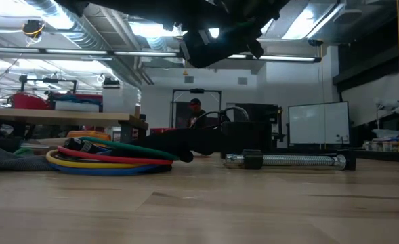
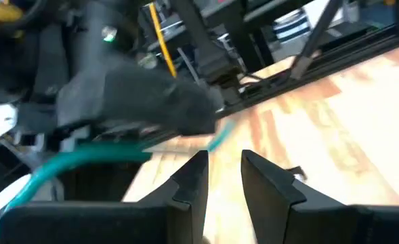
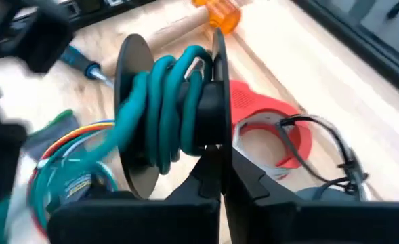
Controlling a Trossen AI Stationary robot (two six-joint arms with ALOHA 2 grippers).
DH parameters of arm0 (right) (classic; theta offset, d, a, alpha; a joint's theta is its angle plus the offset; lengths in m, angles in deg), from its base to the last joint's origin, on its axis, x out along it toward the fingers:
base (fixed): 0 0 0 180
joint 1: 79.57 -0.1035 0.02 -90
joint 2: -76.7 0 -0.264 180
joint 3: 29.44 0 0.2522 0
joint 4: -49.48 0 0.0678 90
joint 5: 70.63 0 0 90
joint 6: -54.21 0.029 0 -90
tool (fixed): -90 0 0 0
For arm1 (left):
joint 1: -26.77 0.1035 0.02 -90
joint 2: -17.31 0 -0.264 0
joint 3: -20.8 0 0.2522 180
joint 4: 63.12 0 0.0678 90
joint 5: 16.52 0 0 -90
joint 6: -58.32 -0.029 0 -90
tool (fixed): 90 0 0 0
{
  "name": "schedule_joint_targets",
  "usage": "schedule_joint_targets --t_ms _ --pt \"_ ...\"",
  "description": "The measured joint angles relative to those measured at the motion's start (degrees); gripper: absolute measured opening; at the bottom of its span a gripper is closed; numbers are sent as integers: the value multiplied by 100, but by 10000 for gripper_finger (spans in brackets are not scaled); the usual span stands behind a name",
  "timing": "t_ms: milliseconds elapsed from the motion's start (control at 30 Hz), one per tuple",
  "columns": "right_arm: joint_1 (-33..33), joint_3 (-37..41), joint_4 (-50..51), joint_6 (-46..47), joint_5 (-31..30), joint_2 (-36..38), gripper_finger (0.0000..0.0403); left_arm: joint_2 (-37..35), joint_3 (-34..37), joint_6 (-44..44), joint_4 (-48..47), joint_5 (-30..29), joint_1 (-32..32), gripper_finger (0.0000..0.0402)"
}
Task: Coil cords
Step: Coil the blue wire onto the spool
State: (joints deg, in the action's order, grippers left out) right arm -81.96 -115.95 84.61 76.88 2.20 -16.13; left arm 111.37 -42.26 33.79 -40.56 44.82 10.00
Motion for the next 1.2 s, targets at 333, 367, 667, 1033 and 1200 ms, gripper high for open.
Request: schedule_joint_targets --t_ms 333,367,667,1033,1200 --pt "-4 11 -64 -195 276 18 2 -2 -2 521 -980 -168 -136 81" --pt "-4 11 -54 -214 293 32 2 -2 -2 654 -1111 -177 -175 81" --pt "-9 22 -28 -347 326 55 2 -7 -5 1506 -1576 -442 -615 81" --pt "-20 26 591 -495 342 55 2 -15 -8 2435 -1209 -2469 -890 81" --pt "-20 26 588 -506 617 55 2 -154 -9 2380 -849 -2865 -954 81"
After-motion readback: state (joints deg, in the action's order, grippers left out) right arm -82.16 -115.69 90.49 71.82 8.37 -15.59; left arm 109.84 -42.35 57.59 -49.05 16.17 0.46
